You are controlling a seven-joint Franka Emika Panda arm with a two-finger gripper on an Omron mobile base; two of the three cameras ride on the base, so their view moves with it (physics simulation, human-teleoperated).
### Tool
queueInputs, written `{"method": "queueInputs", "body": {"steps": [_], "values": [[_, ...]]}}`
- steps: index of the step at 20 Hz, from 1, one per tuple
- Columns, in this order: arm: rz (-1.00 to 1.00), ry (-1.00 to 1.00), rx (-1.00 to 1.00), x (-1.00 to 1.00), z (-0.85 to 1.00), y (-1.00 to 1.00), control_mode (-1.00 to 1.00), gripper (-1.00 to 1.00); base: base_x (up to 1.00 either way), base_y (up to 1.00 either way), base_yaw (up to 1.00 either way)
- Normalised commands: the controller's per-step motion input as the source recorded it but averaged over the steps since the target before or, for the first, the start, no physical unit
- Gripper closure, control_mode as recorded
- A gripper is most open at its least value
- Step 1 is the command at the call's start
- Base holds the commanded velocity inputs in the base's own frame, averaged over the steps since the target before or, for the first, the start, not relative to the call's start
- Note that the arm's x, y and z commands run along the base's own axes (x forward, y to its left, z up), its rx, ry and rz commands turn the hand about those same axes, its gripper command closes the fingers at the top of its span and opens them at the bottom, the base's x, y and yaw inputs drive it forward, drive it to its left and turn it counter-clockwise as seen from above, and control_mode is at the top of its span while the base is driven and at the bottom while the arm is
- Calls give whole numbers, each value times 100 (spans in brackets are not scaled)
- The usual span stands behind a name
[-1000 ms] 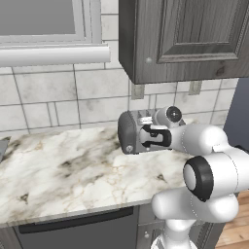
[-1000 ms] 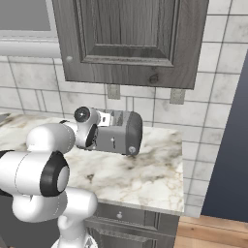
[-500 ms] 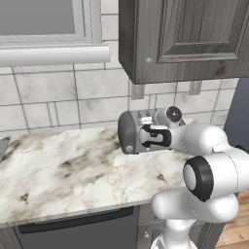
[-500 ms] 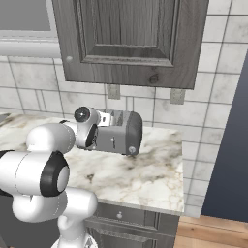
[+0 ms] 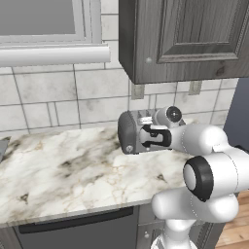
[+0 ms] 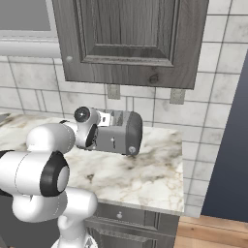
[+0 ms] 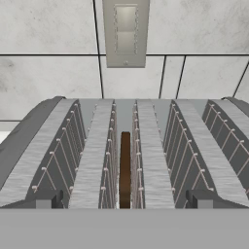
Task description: Start the toaster. Once the lever pops up, take the bread to the plate on the dining counter.
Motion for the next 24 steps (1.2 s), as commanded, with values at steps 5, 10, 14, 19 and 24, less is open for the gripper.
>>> {"method": "queueInputs", "body": {"steps": [5,10,14,19,24], "values": [[0,0,0,0,0,0,-100,-100,0,0,0],[0,0,0,0,0,0,-100,-100,0,0,0],[0,0,0,0,0,0,-100,-100,0,0,0],[0,0,0,0,0,0,-100,-100,0,0,0],[0,0,0,0,0,0,-100,-100,0,0,0]]}}
